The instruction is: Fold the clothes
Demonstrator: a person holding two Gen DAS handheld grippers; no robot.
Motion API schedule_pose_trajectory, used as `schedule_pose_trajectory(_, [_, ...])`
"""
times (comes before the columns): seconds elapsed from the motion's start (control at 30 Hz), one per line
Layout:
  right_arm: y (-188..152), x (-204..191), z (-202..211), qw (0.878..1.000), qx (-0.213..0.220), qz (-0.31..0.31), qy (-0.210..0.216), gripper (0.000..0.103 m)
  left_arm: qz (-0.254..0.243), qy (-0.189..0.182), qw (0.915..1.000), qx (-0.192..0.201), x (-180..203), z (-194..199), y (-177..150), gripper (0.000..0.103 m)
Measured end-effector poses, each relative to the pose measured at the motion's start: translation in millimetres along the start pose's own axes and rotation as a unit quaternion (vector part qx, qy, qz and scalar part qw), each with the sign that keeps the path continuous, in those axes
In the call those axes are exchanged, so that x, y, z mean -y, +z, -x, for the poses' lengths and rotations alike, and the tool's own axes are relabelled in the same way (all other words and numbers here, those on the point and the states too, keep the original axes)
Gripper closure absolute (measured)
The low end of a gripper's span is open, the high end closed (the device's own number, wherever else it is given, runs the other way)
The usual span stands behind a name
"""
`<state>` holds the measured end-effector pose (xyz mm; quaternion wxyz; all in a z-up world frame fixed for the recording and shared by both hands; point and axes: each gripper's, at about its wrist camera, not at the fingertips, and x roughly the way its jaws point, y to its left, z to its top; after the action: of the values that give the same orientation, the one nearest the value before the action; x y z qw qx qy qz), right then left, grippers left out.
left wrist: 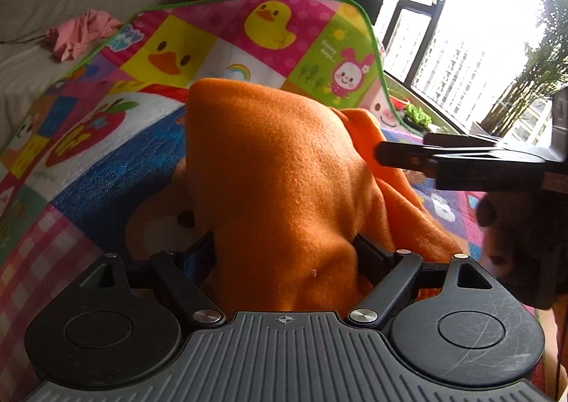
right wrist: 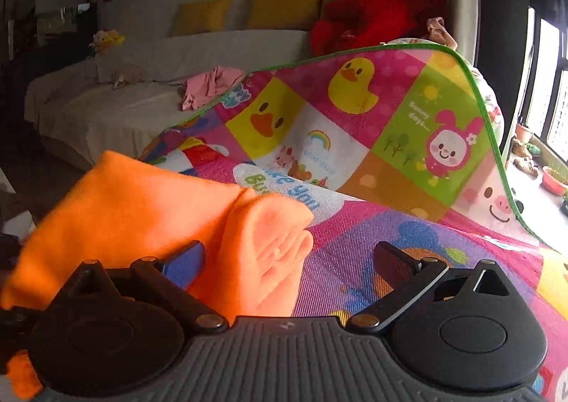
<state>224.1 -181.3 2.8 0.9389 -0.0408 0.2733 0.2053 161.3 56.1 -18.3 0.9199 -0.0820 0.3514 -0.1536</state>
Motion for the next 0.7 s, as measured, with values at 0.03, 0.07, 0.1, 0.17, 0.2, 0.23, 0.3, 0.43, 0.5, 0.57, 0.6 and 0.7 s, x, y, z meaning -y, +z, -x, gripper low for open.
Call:
schedule_pose_trajectory(0.03, [-4, 0, 12, 1.000, -0.002, -0.007, 0.021, 0.001, 0.002, 0.000, 1.0000, 0.000, 0, -1, 0, 0.014])
schedule_pose_trajectory(0.07, [-7, 1, 24, 0.999, -0.003, -0.014, 0.042, 0.001, 0.003, 0.001, 1.0000, 0.000, 0, -1, 0, 0.013])
schedule_pose_trajectory(0.1, [-13, -3, 33, 0.999, -0.009, -0.007, 0.052, 0.001, 0.004, 0.001, 1.0000, 0.000, 0, -2, 0, 0.013])
schedule_pose_trajectory(0.17, [-30, -21, 38, 0.998, -0.029, 0.046, 0.041, 0.001, 0.005, 0.004, 1.0000, 0.000, 1, -1, 1, 0.013])
schedule_pose_trajectory(0.2, [-39, -30, 35, 0.996, -0.039, 0.077, 0.026, 0.001, 0.005, 0.005, 1.0000, -0.001, 1, 0, 1, 0.013])
schedule_pose_trajectory(0.23, [-48, -37, 31, 0.993, -0.047, 0.103, 0.008, 0.001, 0.004, 0.007, 1.0000, 0.000, 1, 2, 2, 0.013])
schedule_pose_trajectory(0.3, [-58, -41, 25, 0.992, -0.048, 0.114, -0.004, 0.001, 0.002, 0.010, 0.9999, 0.008, 1, 10, 5, 0.015])
schedule_pose_trajectory(0.43, [-59, -39, 23, 0.993, -0.047, 0.108, -0.002, 0.001, 0.010, 0.020, 0.9985, 0.050, -7, 30, 20, 0.014])
schedule_pose_trajectory(0.5, [-60, -39, 23, 0.993, -0.047, 0.107, -0.003, 0.001, 0.013, 0.040, 0.9969, 0.066, -13, 32, 31, 0.013])
schedule_pose_trajectory(0.57, [-60, -39, 23, 0.993, -0.046, 0.107, -0.004, 0.001, -0.002, 0.062, 0.9960, 0.065, -16, 22, 40, 0.008])
schedule_pose_trajectory(0.6, [-60, -40, 23, 0.993, -0.046, 0.107, -0.005, 0.001, -0.011, 0.070, 0.9959, 0.056, -17, 14, 42, 0.008])
schedule_pose_trajectory(0.7, [-57, -39, 25, 0.993, -0.044, 0.108, -0.004, 0.001, -0.025, 0.076, 0.9962, 0.035, -17, -7, 42, 0.008])
